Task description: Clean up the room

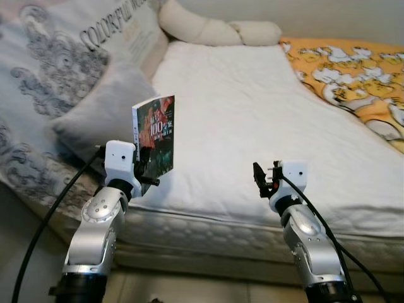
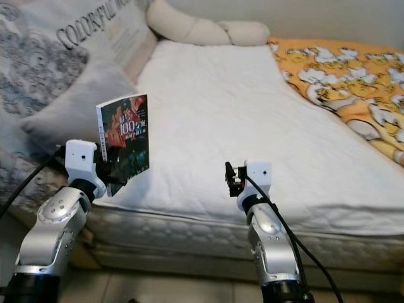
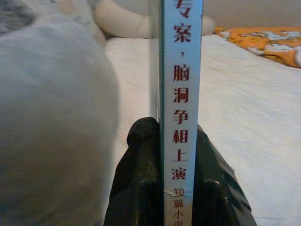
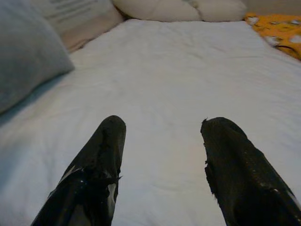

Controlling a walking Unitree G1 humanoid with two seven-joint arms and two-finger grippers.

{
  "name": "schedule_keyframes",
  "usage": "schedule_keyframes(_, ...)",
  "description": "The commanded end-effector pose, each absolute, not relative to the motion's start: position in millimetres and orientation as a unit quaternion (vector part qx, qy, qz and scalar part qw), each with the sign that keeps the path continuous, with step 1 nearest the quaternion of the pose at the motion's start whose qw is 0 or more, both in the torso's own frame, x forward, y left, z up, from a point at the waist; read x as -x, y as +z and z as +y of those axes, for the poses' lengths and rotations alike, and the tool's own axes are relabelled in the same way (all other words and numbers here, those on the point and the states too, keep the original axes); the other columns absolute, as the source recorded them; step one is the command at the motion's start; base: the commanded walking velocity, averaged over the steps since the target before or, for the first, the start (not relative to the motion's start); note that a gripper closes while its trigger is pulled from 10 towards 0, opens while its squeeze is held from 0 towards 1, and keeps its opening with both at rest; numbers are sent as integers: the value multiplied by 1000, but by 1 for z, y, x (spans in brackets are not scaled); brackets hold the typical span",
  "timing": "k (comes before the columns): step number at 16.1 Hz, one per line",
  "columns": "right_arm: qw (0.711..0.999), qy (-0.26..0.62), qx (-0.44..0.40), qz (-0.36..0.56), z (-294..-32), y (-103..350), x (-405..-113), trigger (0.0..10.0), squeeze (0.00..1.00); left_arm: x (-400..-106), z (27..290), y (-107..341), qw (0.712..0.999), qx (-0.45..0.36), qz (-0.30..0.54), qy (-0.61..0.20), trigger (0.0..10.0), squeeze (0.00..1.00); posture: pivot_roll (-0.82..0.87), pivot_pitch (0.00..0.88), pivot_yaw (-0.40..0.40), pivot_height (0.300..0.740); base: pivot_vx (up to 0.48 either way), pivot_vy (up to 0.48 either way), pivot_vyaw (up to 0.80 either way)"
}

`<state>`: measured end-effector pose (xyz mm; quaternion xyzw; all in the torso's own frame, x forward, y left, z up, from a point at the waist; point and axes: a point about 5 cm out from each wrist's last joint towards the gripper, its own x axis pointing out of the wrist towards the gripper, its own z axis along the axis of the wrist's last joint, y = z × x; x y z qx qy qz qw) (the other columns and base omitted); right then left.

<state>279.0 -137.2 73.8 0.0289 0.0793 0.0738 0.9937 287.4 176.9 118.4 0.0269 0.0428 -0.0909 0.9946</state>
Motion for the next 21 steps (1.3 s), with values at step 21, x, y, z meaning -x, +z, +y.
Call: schedule_keyframes(21,994,74,-22,76,-137,77,-278,10000,0,-289,173,128,993,-33,22,-111,10000,0,0,0,-1,740,356,0,-44)
